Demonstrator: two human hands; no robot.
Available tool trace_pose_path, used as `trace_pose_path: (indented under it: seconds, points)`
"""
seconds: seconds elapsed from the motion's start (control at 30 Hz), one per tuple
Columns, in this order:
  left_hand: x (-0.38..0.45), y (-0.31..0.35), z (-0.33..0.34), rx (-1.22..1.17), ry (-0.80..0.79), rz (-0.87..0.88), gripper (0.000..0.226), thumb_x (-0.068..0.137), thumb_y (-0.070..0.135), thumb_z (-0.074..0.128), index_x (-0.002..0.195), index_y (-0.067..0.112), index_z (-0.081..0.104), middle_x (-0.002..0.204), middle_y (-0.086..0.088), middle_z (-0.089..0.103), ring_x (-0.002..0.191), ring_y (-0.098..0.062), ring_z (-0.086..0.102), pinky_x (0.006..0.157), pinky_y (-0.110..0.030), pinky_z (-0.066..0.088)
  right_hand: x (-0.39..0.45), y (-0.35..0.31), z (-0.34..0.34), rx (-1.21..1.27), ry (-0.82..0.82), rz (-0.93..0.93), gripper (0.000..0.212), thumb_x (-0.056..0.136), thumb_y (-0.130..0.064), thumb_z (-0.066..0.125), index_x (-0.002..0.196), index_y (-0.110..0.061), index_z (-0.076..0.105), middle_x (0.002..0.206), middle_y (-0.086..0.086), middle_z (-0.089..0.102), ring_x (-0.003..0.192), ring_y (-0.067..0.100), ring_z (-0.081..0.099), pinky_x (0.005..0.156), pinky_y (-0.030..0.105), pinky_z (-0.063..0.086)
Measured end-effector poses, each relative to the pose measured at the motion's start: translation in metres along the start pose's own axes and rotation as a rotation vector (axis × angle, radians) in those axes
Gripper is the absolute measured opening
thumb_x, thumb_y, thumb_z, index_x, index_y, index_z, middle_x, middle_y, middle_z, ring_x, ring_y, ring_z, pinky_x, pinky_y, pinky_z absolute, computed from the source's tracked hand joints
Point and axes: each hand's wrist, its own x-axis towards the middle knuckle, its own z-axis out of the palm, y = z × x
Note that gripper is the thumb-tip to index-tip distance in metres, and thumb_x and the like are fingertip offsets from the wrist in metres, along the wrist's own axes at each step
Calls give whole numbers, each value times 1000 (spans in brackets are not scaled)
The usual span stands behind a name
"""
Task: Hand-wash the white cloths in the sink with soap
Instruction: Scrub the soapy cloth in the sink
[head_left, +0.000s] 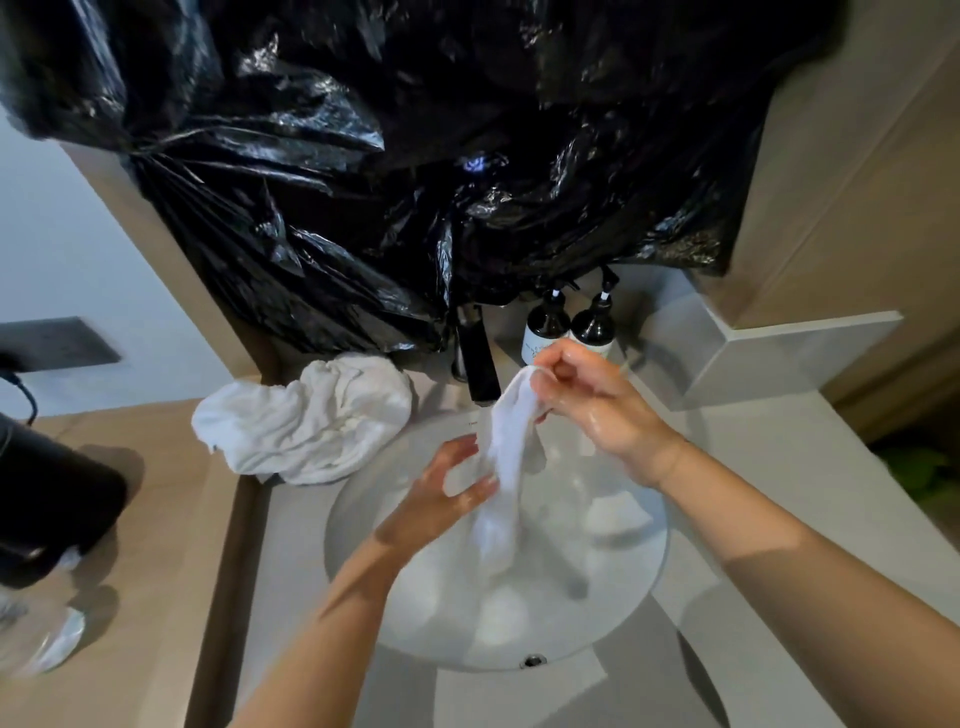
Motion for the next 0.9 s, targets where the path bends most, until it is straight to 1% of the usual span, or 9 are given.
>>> trace_pose_path:
  seconds: [0.1,0.2,0.37,0.5,0.6,0.7,0.77,0.8,0.9]
  points:
    - [-6,-17,23,-121,-222,-102,63,85,38,73,137,32,37,133,17,51,122,-1,50,90,-9,45,3,-18,-6,109,45,-37,25,86,-30,63,92,-8,52,81,11,53,77,15,53,73,23,47]
    - [3,-28,43,-2,-118,-147,67,75,53,76,133,33,50,126,11,62,115,-12,59,98,-34,50,5,-21,-15,99,125,-38,29,80,-36,66,90,-12,54,80,7,55,76,16,54,73,24,48]
    - [17,-32,38,130,-12,-179,35,89,35,69,112,11,62,104,0,65,96,-17,61,80,-27,42,2,-1,-40,-13,326,-25,15,83,-22,59,86,-10,52,75,4,55,68,8,55,65,18,48]
    - [8,-30,18,129,33,-53,27,82,30,75,75,17,53,74,6,51,65,-4,46,66,-26,38,-10,42,-58,-228,317,76,26,78,-36,64,78,-14,51,66,0,48,60,4,44,59,16,38]
    - [14,-23,8,255,14,17,20,80,29,76,84,20,59,81,12,53,70,3,47,68,-16,43,-28,96,-59,-486,285,192,24,88,-24,67,76,-14,50,63,-6,42,55,2,38,57,16,35]
    - [27,-34,14,372,29,97,20,78,23,79,80,9,65,79,6,55,71,1,50,66,-22,42,-40,145,-52,-709,307,317,30,90,-16,66,70,-22,45,61,-7,46,58,9,44,62,30,35]
    - [35,-46,28,458,-77,24,27,79,24,78,96,5,69,96,-3,60,90,-12,58,79,-25,42,-42,166,-44,-827,238,407,14,93,-18,61,81,-16,54,80,3,57,74,21,56,67,29,35]
    - [38,-54,35,506,-134,-52,38,81,31,76,112,12,66,113,-1,56,109,-15,55,90,-24,39,-42,176,-41,-964,151,463,12,94,-20,57,99,-9,58,101,9,59,93,26,58,75,29,37]
    - [38,-78,50,658,-145,-212,88,77,48,74,150,35,26,154,8,22,144,-15,20,117,-35,17,-42,204,-32,-1280,-174,547,70,94,-29,53,151,-5,19,158,13,17,144,27,23,113,30,27]
